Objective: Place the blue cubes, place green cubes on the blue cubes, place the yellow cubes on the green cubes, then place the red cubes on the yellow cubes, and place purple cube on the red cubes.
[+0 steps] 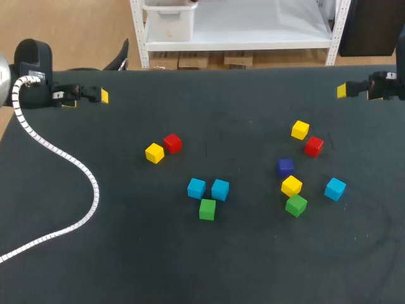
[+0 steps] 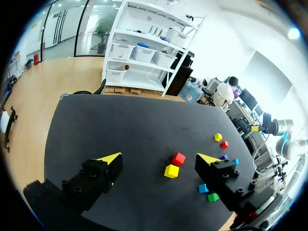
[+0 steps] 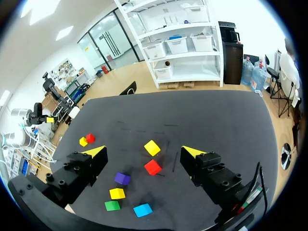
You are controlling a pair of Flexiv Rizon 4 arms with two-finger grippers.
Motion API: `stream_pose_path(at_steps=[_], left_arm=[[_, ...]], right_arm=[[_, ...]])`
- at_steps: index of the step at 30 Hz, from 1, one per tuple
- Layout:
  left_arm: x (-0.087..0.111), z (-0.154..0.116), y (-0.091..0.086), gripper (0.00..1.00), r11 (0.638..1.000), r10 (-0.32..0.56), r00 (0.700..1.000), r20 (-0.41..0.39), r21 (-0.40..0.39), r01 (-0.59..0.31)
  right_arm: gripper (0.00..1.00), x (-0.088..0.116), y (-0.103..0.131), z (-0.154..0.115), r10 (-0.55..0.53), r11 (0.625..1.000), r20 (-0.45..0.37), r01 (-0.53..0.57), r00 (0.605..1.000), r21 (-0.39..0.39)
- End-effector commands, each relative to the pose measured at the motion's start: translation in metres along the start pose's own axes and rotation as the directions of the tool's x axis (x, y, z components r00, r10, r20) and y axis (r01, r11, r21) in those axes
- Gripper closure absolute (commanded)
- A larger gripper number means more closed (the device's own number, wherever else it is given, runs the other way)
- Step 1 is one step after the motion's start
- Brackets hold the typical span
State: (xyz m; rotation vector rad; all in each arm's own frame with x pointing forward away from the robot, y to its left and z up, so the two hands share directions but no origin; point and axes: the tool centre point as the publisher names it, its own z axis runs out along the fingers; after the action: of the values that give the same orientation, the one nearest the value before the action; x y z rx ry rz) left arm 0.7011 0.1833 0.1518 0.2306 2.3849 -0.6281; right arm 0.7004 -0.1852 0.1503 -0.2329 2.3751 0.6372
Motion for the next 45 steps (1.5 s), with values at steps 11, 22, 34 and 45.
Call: stream_pose_path(at_steps=[11,22,34,45], left_arm=[[0.001,0.000,0.001,0.00,1.000,0.001,1.000,0.004,0.004,-0.001],[0.001,0.000,0.001,0.00,1.000,0.001,1.000,0.004,0.004,-0.001],[0.001,0.000,0.001,0.00,1.000,0.001,1.000,0.004,0.004,-0.001],[0.001,0.000,0.001,0.00,1.000,0.001,1.000,0.004,0.004,-0.001]], right_arm=[[0.00,0.000,0.001,0.000,0.000,1.000,0.001,0.000,1.000,0.003],[0.00,0.000,0.001,0.000,0.000,1.000,0.001,0.000,1.000,0.003],[0.00,-0.011,-0.039,-0.015,-0.785,0.584,-0.003,0.739,0.619,-0.335],[0.00,-0.015,-0.051,-0.018,-0.833,0.516,-0.012,0.769,0.553,-0.377]])
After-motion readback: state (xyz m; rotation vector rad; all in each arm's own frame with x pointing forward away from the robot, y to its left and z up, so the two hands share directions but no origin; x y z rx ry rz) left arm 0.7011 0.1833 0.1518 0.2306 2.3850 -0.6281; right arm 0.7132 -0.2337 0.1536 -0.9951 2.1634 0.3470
